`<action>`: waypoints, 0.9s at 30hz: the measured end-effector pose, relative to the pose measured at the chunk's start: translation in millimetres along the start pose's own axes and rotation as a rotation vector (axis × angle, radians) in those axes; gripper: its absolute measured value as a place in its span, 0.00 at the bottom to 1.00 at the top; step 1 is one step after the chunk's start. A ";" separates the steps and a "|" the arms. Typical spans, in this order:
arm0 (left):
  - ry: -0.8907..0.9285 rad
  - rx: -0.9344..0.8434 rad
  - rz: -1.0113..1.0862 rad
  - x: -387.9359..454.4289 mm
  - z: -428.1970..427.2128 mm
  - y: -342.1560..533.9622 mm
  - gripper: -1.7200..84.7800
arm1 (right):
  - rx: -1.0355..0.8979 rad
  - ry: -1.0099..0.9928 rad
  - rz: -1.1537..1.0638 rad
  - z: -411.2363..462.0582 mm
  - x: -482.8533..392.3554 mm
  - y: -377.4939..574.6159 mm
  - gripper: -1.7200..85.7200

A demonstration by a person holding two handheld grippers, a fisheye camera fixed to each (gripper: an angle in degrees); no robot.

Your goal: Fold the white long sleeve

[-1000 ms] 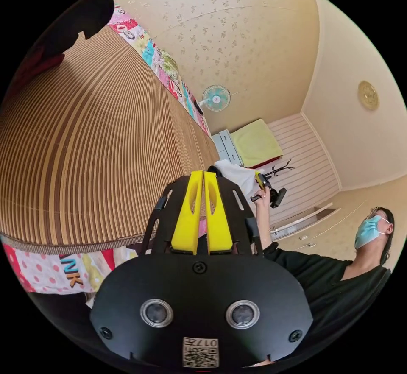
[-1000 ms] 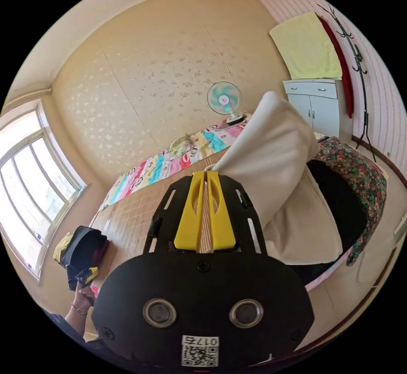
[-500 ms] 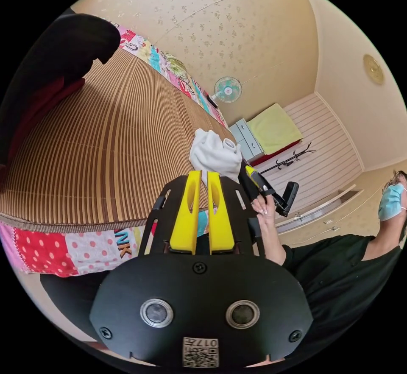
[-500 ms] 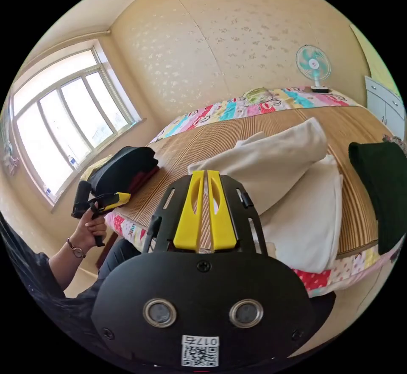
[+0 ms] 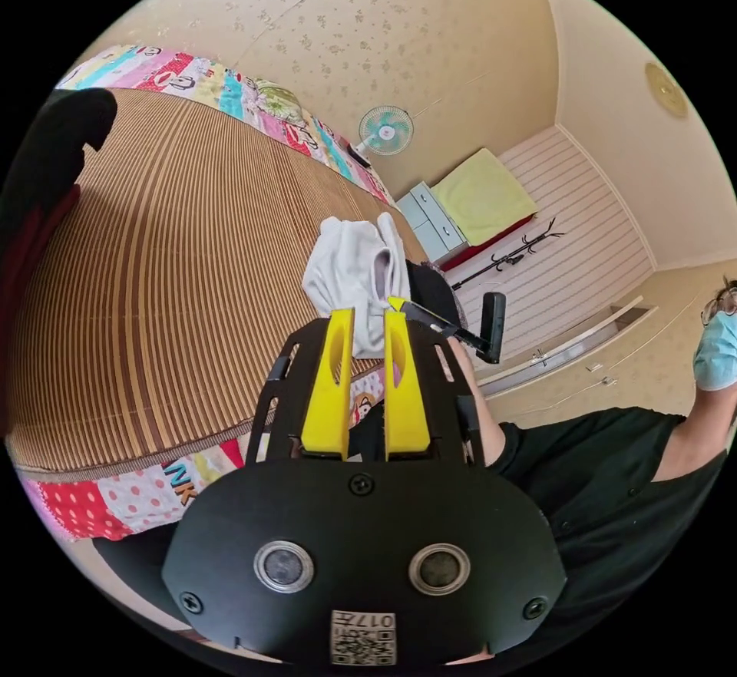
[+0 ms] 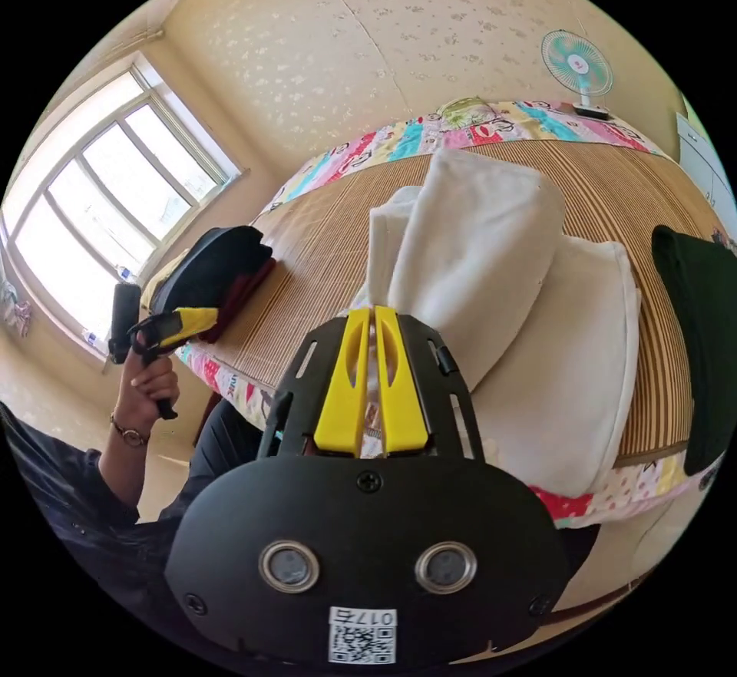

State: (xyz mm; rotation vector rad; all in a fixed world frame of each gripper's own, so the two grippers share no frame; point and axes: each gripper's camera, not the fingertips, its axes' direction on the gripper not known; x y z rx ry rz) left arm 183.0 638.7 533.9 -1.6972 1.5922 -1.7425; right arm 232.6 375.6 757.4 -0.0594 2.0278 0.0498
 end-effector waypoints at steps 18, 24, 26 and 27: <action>-0.093 -0.102 -0.014 -150.9 188.5 -3.7 0.06 | 0.108 0.054 0.136 -90.6 54.1 136.6 0.03; 0.552 0.230 0.230 -180.5 94.5 -2.3 0.02 | 0.096 -0.245 -0.051 -125.5 44.5 142.2 0.03; 0.693 0.257 0.356 -174.4 73.1 -14.7 0.02 | 0.092 -0.348 -0.123 -138.6 35.9 143.1 0.04; 0.823 0.260 0.479 -164.6 57.4 -22.7 0.02 | 0.104 -0.405 -0.169 -150.7 32.4 144.1 0.04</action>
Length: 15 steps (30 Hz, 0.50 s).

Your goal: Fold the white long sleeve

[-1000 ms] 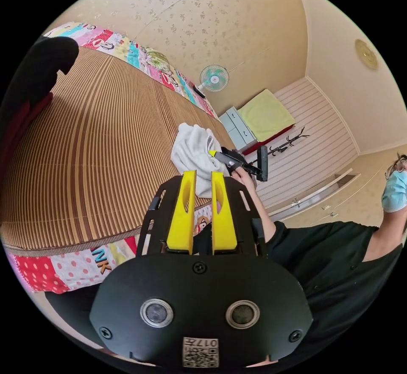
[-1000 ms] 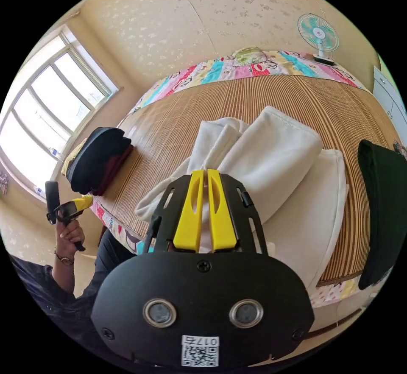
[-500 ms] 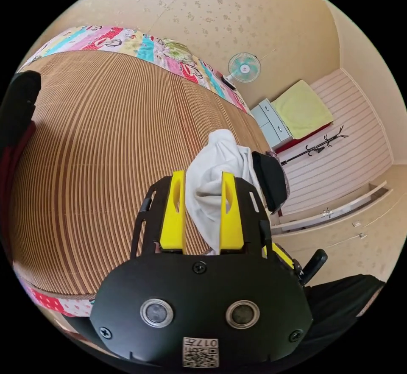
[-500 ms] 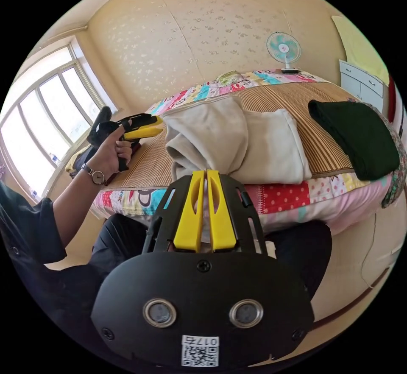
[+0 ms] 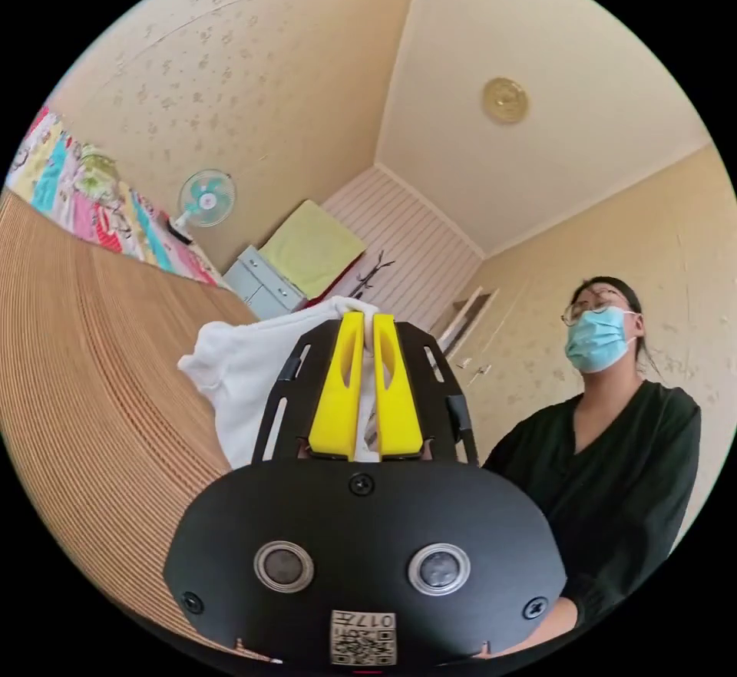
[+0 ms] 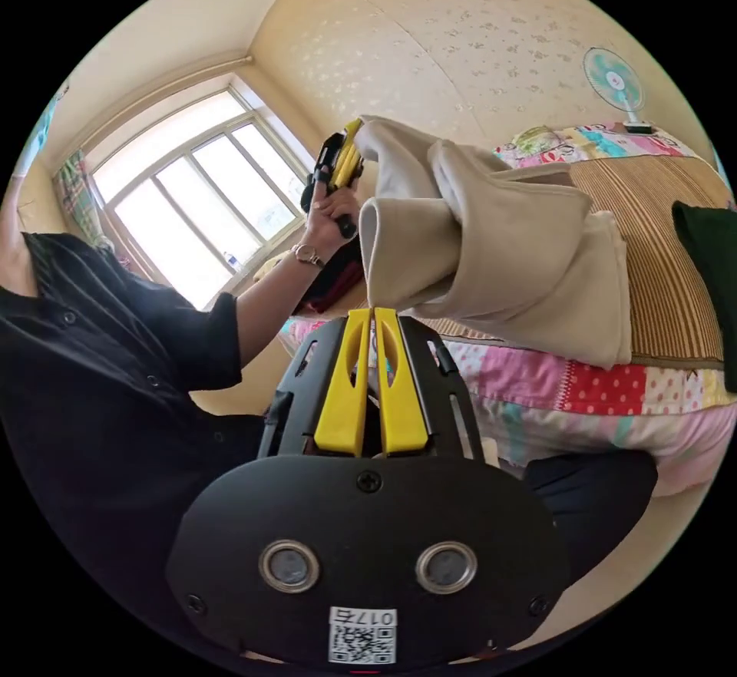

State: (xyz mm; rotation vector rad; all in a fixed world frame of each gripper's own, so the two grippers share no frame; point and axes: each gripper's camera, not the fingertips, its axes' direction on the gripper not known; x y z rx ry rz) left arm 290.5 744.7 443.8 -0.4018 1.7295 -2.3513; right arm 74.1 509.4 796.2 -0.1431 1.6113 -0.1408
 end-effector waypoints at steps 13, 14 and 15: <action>1.157 0.084 0.326 108.8 7.9 -28.0 0.02 | 0.231 0.000 -0.237 -124.3 -4.9 -21.6 0.07; 1.172 0.097 0.311 110.4 9.2 -21.8 0.02 | 0.196 -0.001 -0.246 -113.0 2.1 -31.2 0.08; 1.195 0.119 0.278 112.2 11.8 -9.9 0.02 | 0.173 -0.004 -0.228 -100.5 11.2 -41.4 0.10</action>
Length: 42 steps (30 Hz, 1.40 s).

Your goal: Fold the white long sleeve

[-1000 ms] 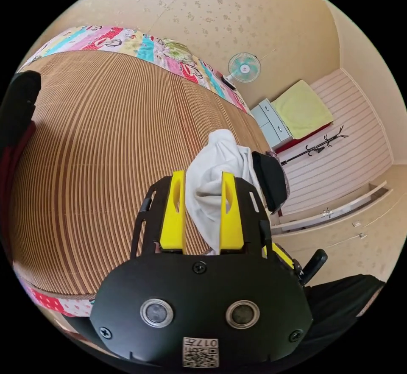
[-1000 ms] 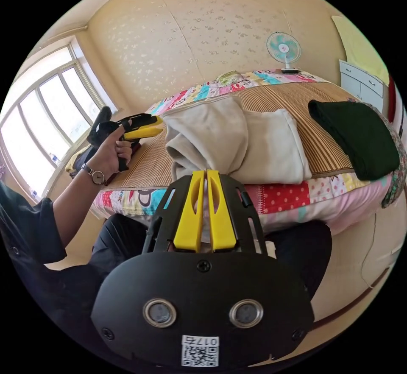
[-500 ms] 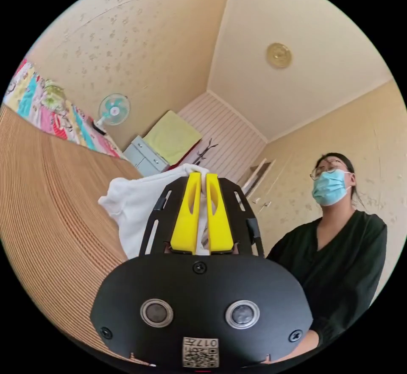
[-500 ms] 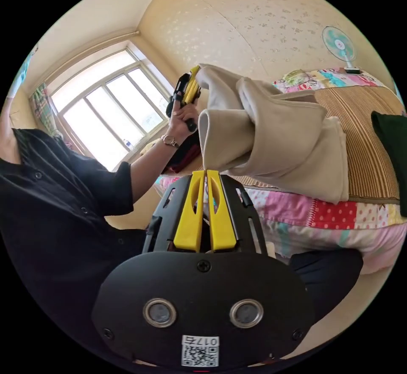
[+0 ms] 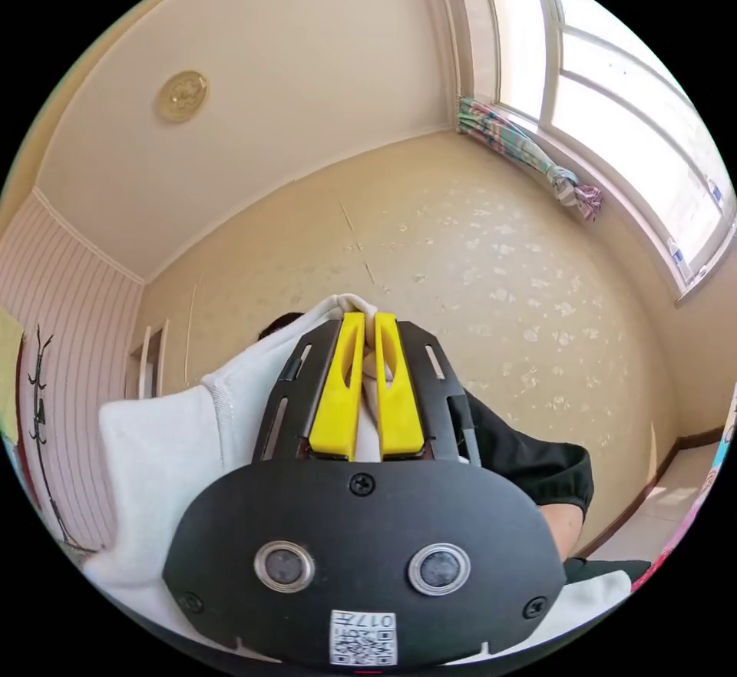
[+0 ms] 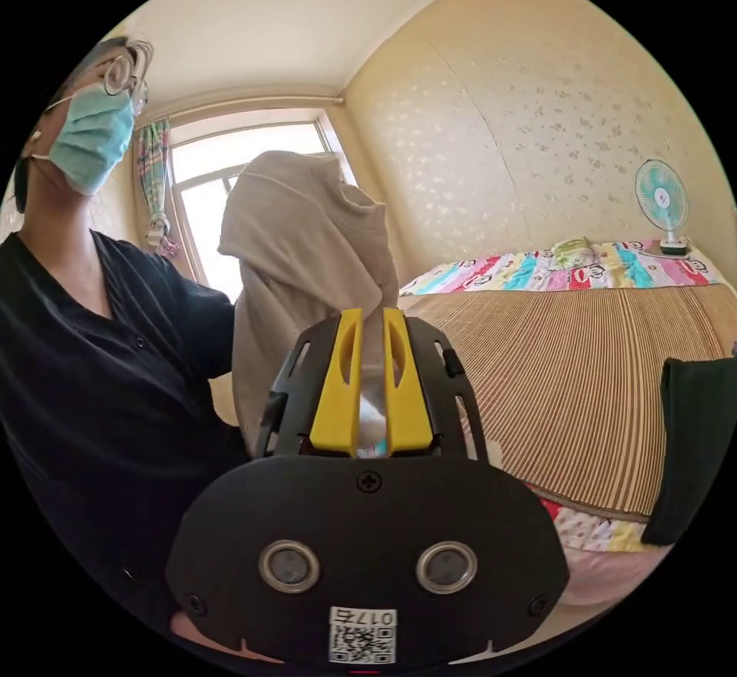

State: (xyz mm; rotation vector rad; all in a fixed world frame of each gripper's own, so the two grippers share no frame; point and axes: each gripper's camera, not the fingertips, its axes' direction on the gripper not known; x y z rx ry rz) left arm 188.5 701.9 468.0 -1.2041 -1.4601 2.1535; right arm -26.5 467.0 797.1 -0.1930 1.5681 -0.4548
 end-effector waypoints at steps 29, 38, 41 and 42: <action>-1.873 -0.483 -0.066 254.3 310.8 30.0 0.02 | 0.571 0.679 -0.220 -38.3 -215.4 -163.9 0.05; -1.900 -0.037 0.313 165.2 440.8 84.0 0.02 | 0.968 0.582 -0.045 -53.6 -271.2 -120.9 0.05; -2.044 -0.042 0.438 130.0 481.5 102.8 0.02 | 0.914 0.804 -0.130 -31.1 -286.6 -114.7 0.05; -2.102 -0.087 0.459 114.8 492.0 92.6 0.02 | 0.871 0.808 -0.187 -25.6 -283.3 -122.3 0.05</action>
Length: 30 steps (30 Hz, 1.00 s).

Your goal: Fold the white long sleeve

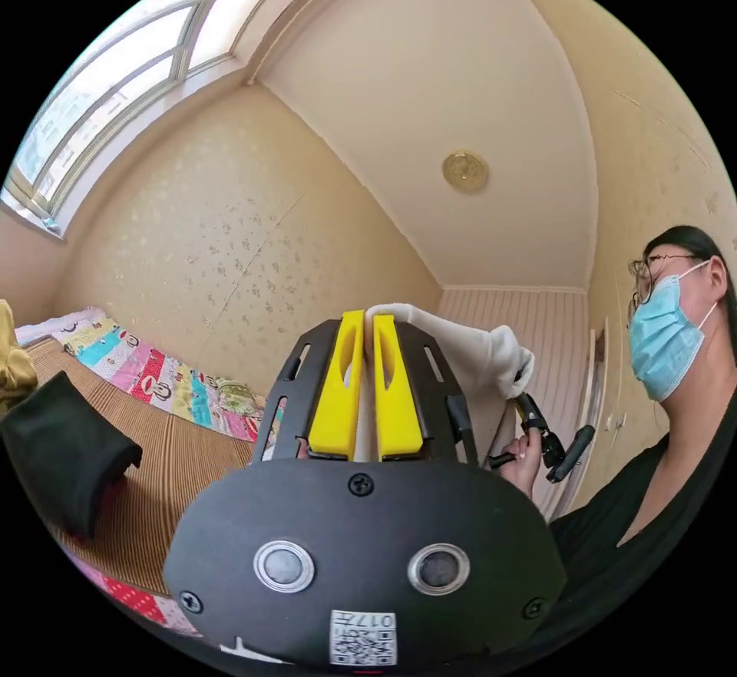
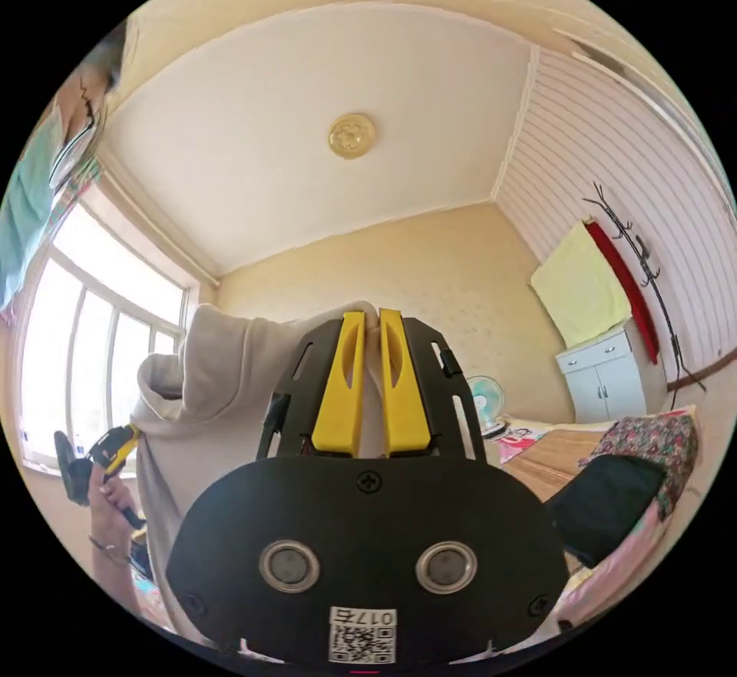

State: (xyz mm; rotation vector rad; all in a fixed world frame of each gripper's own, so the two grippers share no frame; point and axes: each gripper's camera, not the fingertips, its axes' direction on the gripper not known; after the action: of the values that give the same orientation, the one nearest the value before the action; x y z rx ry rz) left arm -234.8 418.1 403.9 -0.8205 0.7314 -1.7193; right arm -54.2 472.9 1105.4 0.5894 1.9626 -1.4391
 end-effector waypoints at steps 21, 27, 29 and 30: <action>-0.472 -1.016 -0.307 -297.9 468.2 127.2 0.11 | -1.317 -0.028 -0.262 441.9 33.9 383.1 0.08; -0.510 -1.013 -0.407 -266.5 347.1 181.4 0.12 | -1.482 0.293 -0.310 319.3 79.8 465.9 0.11; -0.553 -0.983 -0.390 -250.1 324.4 170.4 0.12 | -1.555 0.394 -0.390 302.9 92.5 478.3 0.11; -0.571 -0.934 -0.382 -239.8 309.3 156.5 0.11 | -1.514 0.349 -0.398 294.1 97.7 470.8 0.11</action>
State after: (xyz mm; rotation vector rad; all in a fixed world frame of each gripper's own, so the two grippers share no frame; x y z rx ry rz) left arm 153.3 582.0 416.7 -2.0984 1.0112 -1.2809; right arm 260.2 335.2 658.4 -0.2993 2.7969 0.2989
